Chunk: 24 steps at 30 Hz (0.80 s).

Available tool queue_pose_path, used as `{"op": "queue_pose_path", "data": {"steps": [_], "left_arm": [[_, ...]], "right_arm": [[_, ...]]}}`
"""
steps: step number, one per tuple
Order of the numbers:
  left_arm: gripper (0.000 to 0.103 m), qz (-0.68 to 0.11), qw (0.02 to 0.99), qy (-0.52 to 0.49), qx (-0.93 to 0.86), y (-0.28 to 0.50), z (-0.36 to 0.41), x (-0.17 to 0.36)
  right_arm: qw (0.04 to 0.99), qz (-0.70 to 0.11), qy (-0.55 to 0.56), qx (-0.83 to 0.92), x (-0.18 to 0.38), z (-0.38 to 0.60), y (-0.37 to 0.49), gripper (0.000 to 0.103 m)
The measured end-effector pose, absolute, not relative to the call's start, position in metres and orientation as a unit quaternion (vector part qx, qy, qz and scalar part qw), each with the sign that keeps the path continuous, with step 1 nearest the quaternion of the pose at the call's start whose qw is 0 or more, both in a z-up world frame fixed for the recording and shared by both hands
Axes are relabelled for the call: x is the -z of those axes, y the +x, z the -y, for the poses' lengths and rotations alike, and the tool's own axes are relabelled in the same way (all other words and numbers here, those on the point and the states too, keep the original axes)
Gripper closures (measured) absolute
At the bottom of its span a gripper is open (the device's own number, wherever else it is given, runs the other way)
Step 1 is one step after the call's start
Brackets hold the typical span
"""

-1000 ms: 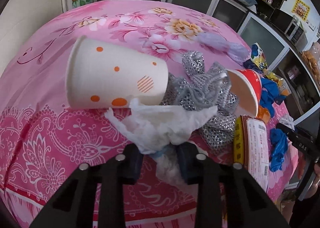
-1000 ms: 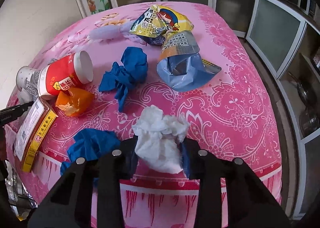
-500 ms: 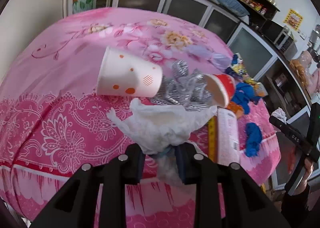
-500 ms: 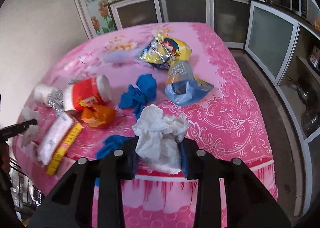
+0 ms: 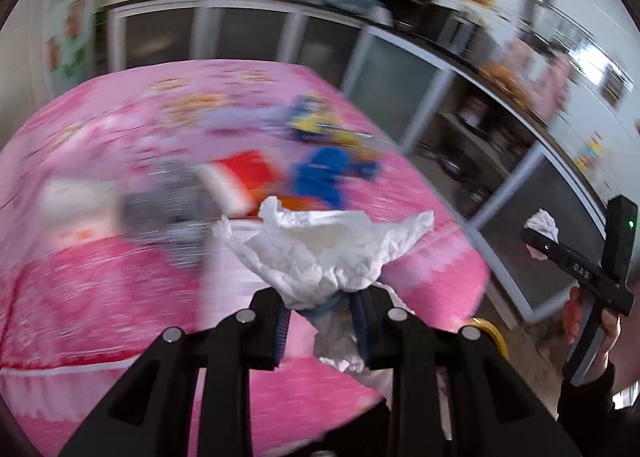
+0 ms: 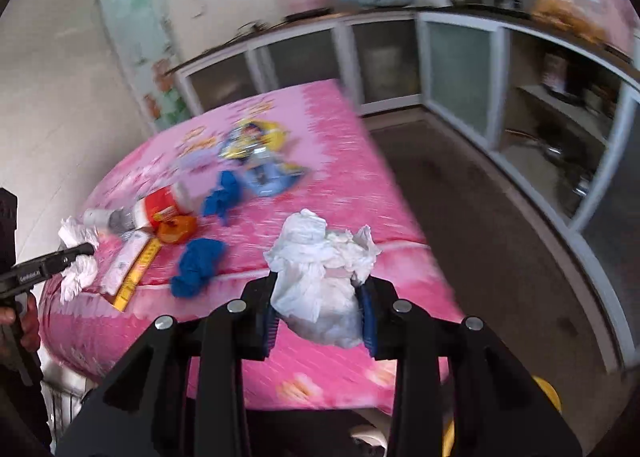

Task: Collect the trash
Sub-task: 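Carry the tissues in the left gripper while the right gripper carries tissues to the bin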

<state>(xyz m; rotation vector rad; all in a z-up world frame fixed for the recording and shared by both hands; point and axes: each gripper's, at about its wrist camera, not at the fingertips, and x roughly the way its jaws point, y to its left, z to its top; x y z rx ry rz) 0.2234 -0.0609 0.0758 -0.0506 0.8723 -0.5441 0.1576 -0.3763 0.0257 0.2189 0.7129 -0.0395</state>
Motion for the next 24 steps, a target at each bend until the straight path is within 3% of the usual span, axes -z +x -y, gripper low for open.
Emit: {"op": "queue_pose_path", "data": {"steps": [11,24], "left_arm": [[0.078,-0.412,0.762,0.067,0.495,0.152,0.268,-0.045],[0.077,-0.466,0.640,0.174,0.586,0.083,0.451,0.061]], "right_arm": [[0.901,-0.354,0.180,0.176,0.012,0.486,0.021,0.071],[0.832,-0.403,0.272,0.267,0.105,0.556,-0.062,0.071]]}}
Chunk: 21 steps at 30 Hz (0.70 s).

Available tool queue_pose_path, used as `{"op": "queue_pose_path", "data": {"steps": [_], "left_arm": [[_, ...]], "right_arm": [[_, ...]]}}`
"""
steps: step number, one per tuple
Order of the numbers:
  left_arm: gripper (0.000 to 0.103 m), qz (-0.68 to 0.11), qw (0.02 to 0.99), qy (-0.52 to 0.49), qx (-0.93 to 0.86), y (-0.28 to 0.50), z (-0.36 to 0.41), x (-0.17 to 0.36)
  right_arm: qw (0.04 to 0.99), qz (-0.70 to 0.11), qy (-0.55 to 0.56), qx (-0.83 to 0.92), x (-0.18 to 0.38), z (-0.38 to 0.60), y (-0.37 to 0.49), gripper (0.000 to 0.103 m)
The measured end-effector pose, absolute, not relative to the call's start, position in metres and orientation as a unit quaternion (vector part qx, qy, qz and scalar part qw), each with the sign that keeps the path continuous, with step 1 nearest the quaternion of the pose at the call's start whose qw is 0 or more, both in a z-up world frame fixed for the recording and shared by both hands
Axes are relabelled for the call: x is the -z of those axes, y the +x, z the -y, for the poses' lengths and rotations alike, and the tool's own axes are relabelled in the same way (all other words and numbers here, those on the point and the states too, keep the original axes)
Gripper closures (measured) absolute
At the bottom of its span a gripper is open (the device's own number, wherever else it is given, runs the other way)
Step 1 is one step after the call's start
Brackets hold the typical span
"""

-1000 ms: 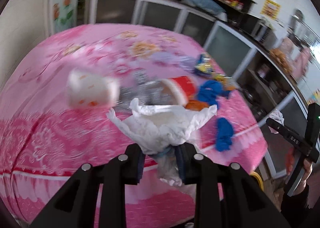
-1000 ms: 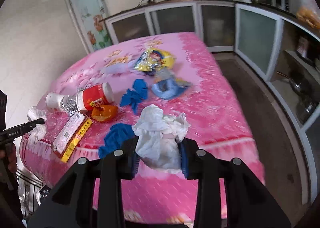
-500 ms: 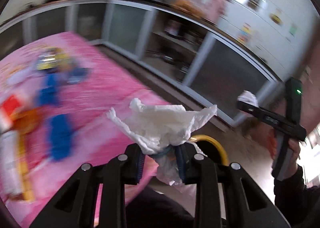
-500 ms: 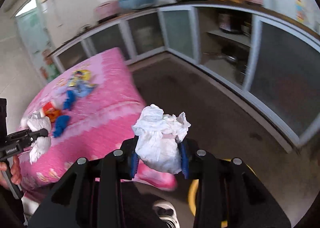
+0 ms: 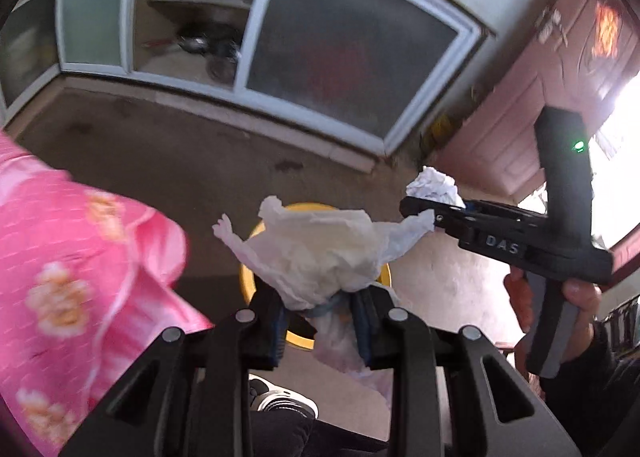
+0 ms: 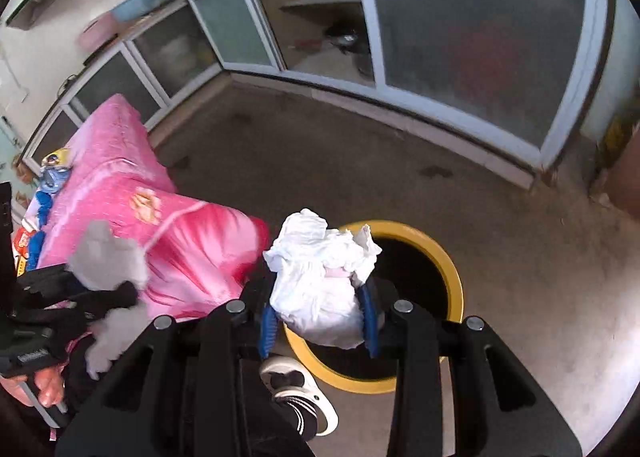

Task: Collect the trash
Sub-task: 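Carry the tissues in the left gripper while the right gripper carries tissues to the bin, then open both grippers over the yellow-rimmed bin to drop the tissues, then grasp the white dotted paper cup with the left gripper while the right grasps the blue glove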

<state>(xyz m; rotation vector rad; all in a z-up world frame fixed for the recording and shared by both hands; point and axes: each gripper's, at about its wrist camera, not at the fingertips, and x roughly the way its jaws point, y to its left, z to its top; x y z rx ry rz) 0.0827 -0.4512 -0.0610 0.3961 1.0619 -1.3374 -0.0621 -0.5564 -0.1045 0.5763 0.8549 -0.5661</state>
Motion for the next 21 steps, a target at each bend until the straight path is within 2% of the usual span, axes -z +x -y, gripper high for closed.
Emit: {"op": "queue_pose_path", "data": {"steps": [9,10,12,13,14,15,19,21], "left_arm": [[0.076,-0.499,0.611,0.203,0.580,0.079,0.505,0.111],[0.070,-0.501,0.610,0.200,0.580,0.078,0.509,0.113],[0.051,-0.512,0.608,0.184,0.578,0.082,0.512,0.118],[0.032,-0.515,0.610,0.175,0.576,0.084,0.511,0.118],[0.026,-0.515,0.619,0.163,0.571,0.087,0.509,0.118],[0.026,-0.517,0.620,0.155,0.569,0.089,0.509,0.119],[0.012,-0.522,0.619,0.138,0.570,0.093,0.506,0.118],[0.012,-0.520,0.624,0.133,0.568,0.096,0.506,0.118]], "right_arm": [[0.786,-0.446,0.306,0.299,0.155,0.587,-0.066,0.070],[0.783,-0.452,0.309,0.295,0.159,0.589,-0.064,0.067],[0.777,-0.458,0.306,0.302,0.163,0.591,-0.064,0.054],[0.775,-0.464,0.297,0.310,0.165,0.592,-0.064,0.051],[0.773,-0.469,0.284,0.320,0.167,0.591,-0.064,0.048],[0.770,-0.472,0.278,0.328,0.169,0.591,-0.065,0.048],[0.757,-0.467,0.292,0.352,0.172,0.600,-0.077,0.041],[0.754,-0.464,0.297,0.358,0.170,0.604,-0.083,0.041]]}}
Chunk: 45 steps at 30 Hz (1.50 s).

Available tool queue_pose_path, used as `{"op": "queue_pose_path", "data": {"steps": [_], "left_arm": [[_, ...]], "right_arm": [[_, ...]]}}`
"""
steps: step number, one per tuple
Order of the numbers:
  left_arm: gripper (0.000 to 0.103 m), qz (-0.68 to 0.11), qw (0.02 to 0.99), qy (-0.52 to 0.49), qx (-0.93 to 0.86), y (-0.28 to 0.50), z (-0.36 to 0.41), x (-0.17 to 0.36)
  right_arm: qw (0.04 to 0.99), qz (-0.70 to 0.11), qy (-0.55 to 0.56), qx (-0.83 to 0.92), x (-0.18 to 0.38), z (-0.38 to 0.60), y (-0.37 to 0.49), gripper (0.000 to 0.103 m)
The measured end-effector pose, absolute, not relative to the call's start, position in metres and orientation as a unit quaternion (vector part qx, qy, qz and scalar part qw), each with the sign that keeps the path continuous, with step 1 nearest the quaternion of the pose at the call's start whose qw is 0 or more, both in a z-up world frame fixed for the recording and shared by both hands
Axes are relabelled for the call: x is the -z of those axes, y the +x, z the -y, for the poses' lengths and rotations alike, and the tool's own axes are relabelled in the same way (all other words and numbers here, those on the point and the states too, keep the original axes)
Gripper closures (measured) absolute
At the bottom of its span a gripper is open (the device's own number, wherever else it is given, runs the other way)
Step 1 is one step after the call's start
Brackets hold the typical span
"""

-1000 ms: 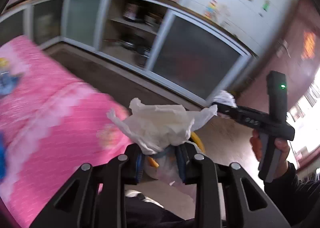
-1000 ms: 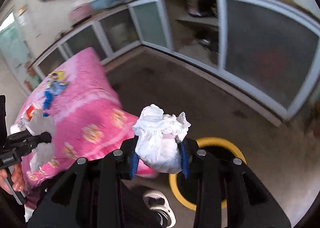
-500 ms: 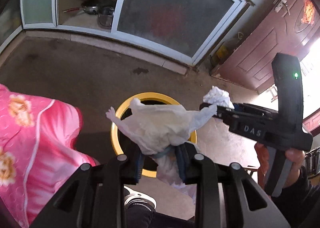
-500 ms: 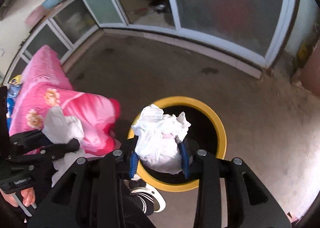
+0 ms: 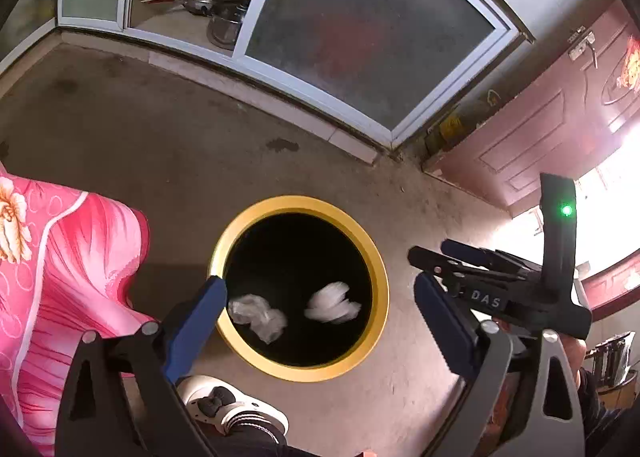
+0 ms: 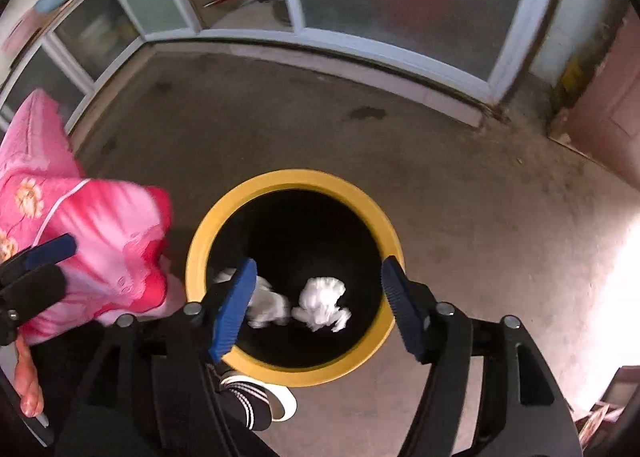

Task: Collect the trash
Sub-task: 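Grasp the white dotted paper cup with the left gripper while the right grasps the blue glove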

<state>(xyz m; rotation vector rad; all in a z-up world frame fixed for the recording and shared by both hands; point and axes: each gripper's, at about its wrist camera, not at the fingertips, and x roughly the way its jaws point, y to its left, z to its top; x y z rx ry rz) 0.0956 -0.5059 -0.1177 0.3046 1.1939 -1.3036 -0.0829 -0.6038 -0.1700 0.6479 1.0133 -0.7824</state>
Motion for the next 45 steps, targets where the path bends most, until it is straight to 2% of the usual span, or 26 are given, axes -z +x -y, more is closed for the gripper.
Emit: {"op": "queue_pose_path", "data": {"steps": [4,10,14,17,18,26,35,40,45], "left_arm": [[0.012,-0.520,0.628,0.112,0.567,0.101,0.495,0.110],[0.012,-0.486,0.665,0.079,0.562,0.112,0.447,0.065],[0.008,-0.441,0.702,0.041,0.558,0.125,0.381,0.018],[0.008,-0.410,0.737,0.020,0.538,0.135,0.321,-0.012],[0.008,-0.397,0.752,0.015,0.526,0.138,0.297,-0.023],[0.008,-0.326,0.874,0.000,0.360,0.149,0.120,-0.067],[0.008,-0.327,0.932,-0.009,0.155,0.188,-0.055,-0.071],[0.008,-0.341,0.930,-0.041,0.129,0.231,-0.118,-0.066],[0.008,-0.366,0.922,-0.063,0.115,0.278,-0.144,-0.046]], "right_arm": [[0.762,-0.438,0.300,0.370,0.155,0.605,-0.096,0.041],[0.821,-0.354,0.251,0.372,0.103,0.581,-0.100,0.039],[0.869,-0.303,0.219,0.323,0.066,0.551,-0.082,0.033],[0.901,-0.278,0.192,0.273,0.042,0.524,-0.055,0.021],[0.907,-0.275,0.185,0.259,0.038,0.516,-0.047,0.021],[0.945,-0.297,0.126,0.054,0.017,0.396,0.061,0.021],[0.938,-0.330,0.066,-0.086,0.020,0.269,0.157,0.021],[0.932,-0.342,0.051,-0.103,0.021,0.239,0.186,0.021],[0.925,-0.363,0.046,-0.103,0.026,0.227,0.205,0.021]]}}
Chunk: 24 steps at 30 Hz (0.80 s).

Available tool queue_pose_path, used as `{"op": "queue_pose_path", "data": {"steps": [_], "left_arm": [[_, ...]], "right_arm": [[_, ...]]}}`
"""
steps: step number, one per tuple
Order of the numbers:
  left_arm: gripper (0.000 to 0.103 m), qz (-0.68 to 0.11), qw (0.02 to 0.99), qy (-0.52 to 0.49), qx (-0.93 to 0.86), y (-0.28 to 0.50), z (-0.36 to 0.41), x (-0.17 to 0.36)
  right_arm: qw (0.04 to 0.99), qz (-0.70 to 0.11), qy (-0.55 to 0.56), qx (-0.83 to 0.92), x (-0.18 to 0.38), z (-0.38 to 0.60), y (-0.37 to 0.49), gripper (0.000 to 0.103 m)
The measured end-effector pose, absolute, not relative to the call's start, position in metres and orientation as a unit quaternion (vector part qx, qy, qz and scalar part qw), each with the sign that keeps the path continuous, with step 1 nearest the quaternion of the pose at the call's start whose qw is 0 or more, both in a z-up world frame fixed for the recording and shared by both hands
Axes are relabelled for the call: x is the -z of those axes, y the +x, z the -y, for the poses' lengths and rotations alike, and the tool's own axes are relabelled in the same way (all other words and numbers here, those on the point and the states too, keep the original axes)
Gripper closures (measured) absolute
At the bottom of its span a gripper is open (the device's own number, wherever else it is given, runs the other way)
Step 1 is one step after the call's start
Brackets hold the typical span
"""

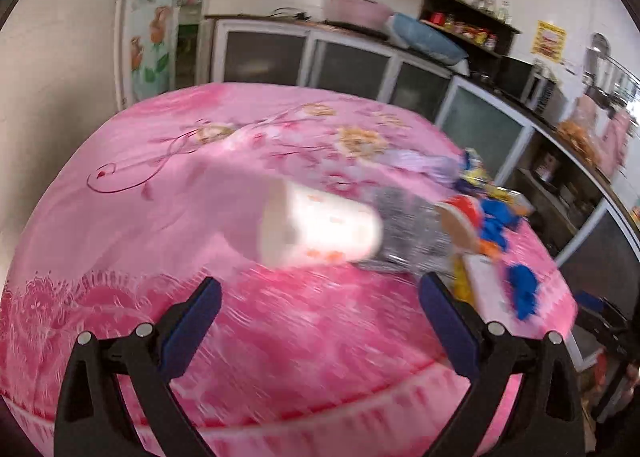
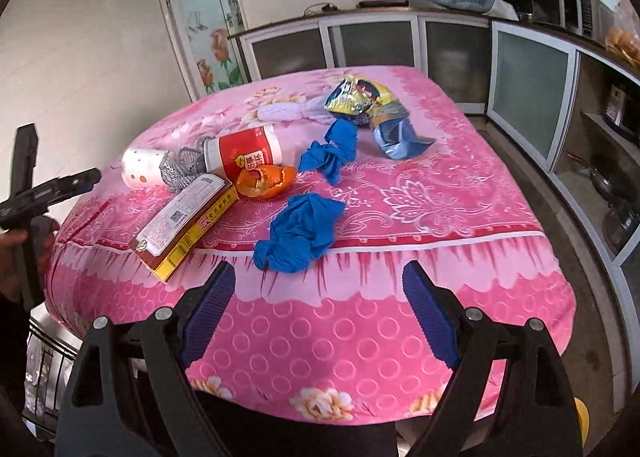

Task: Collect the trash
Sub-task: 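Grasp the white dotted paper cup with the left gripper while the right grasps the blue glove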

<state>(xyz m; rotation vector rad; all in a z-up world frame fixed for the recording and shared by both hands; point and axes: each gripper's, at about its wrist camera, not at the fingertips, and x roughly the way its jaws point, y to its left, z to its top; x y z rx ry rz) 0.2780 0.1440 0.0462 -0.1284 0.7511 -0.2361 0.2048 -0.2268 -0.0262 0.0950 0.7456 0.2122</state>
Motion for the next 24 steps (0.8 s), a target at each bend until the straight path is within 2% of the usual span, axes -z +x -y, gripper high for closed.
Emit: {"op": "queue_pose_path", "data": {"steps": [8,24], "left_arm": [[0.008,-0.371,0.906,-0.088,0.184,0.327,-0.145,-0.030],[0.008,-0.437,0.862,-0.100,0.237,0.382,-0.108,0.001]], "right_arm": [[0.918,-0.382,0.043,-0.096,0.035,0.220,0.228,0.021],[0.897,-0.424,0.036,-0.121,0.055,0.194,0.282,0.022]]}}
